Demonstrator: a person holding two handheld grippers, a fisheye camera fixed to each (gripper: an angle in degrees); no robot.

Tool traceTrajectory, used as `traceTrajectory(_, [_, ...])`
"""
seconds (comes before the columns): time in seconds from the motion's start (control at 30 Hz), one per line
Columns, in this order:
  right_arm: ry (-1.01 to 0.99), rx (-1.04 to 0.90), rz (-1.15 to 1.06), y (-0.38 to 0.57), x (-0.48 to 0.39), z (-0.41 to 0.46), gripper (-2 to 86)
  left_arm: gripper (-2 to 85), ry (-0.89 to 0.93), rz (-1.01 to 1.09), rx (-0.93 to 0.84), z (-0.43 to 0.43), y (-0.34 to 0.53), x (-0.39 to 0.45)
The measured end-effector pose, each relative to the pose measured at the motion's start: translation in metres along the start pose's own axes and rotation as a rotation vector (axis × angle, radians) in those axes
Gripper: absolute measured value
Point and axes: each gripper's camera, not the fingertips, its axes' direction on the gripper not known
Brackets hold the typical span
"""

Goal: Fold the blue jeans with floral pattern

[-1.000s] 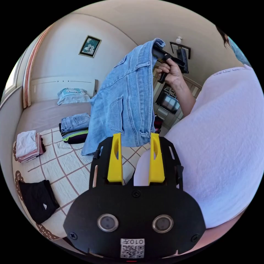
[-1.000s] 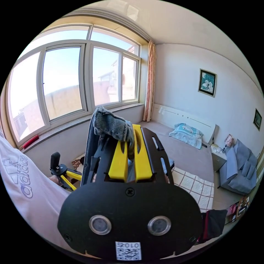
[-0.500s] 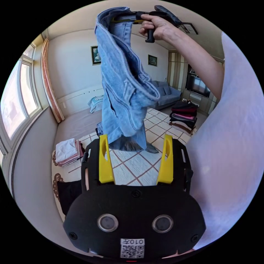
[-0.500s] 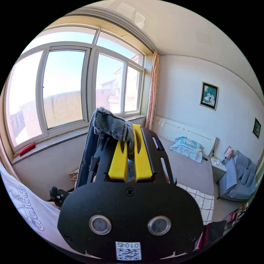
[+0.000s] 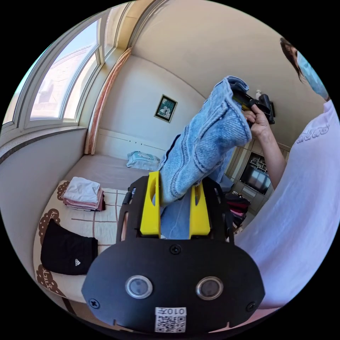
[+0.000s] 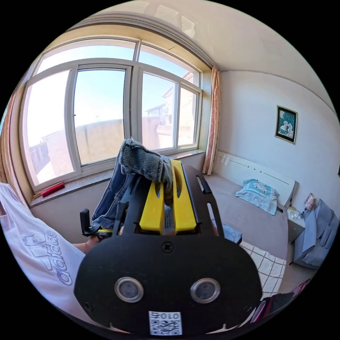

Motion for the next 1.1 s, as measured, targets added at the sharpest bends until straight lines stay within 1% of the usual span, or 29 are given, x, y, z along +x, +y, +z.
traceTrajectory(0.13, [-0.006, 0.047, -0.043, 0.001, 0.004, -0.033, 4.6, 10.3, 0.084, 0.126, -0.008, -0.017, -0.010, 0.024])
traceTrajectory(0.17, [-0.006, 0.058, -0.045, 0.001, 0.006, -0.039, 4.6, 10.5, 0.090, 0.198, -0.034, -0.024, -0.022, 0.042])
traceTrajectory(0.2, [-0.007, 0.084, -0.042, 0.002, 0.012, -0.052, 4.6, 10.5, 0.060, 0.300, -0.028, -0.032, -0.035, 0.067])
traceTrajectory(0.27, [-0.023, 0.133, -0.024, 0.003, 0.021, -0.070, 4.6, 9.9, -0.011, 0.397, 0.010, -0.037, -0.045, 0.095])
traceTrajectory(0.33, [-0.056, 0.167, 0.004, 0.004, 0.032, -0.087, 4.6, 9.4, -0.084, 0.395, 0.070, -0.034, -0.044, 0.102])
traceTrajectory(0.37, [-0.064, 0.166, 0.008, 0.005, 0.034, -0.088, 4.6, 9.4, -0.104, 0.355, 0.089, -0.027, -0.042, 0.098])
traceTrajectory(0.4, [-0.061, 0.160, 0.015, 0.006, 0.037, -0.090, 4.6, 9.7, -0.091, 0.316, 0.071, -0.021, -0.043, 0.093])
traceTrajectory(0.47, [-0.006, 0.143, 0.025, 0.009, 0.038, -0.092, 4.6, 10.6, -0.043, 0.305, 0.037, -0.019, -0.048, 0.094])
traceTrajectory(0.53, [0.034, 0.138, 0.040, 0.014, 0.040, -0.098, 4.6, 11.6, -0.021, 0.373, 0.053, -0.022, -0.050, 0.106])
traceTrajectory(0.6, [0.006, 0.165, 0.049, 0.018, 0.045, -0.106, 4.6, 13.1, -0.003, 0.482, 0.095, -0.033, -0.055, 0.126])
traceTrajectory(0.7, [-0.065, 0.220, 0.056, 0.025, 0.055, -0.123, 4.6, 15.9, -0.003, 0.502, 0.117, -0.043, -0.061, 0.141])
traceTrajectory(0.77, [-0.071, 0.224, 0.045, 0.028, 0.060, -0.131, 4.6, 17.9, -0.027, 0.502, 0.132, -0.038, -0.055, 0.143])
traceTrajectory(0.83, [-0.016, 0.182, 0.052, 0.033, 0.064, -0.133, 4.6, 19.0, -0.059, 0.468, 0.072, -0.022, -0.046, 0.139])
traceTrajectory(0.87, [-0.001, 0.175, 0.055, 0.034, 0.065, -0.133, 4.5, 19.1, -0.084, 0.426, -0.015, -0.012, -0.043, 0.135])
traceTrajectory(0.93, [0.051, 0.156, 0.065, 0.038, 0.066, -0.133, 4.5, 19.4, -0.119, 0.374, -0.009, -0.015, -0.036, 0.135])
traceTrajectory(1.0, [0.044, 0.154, 0.062, 0.039, 0.067, -0.131, 4.5, 20.1, -0.161, 0.320, 0.003, -0.019, -0.032, 0.140])
traceTrajectory(1.1, [0.015, 0.160, 0.062, 0.040, 0.067, -0.123, 4.5, 21.1, -0.135, 0.399, -0.045, -0.006, -0.037, 0.166])
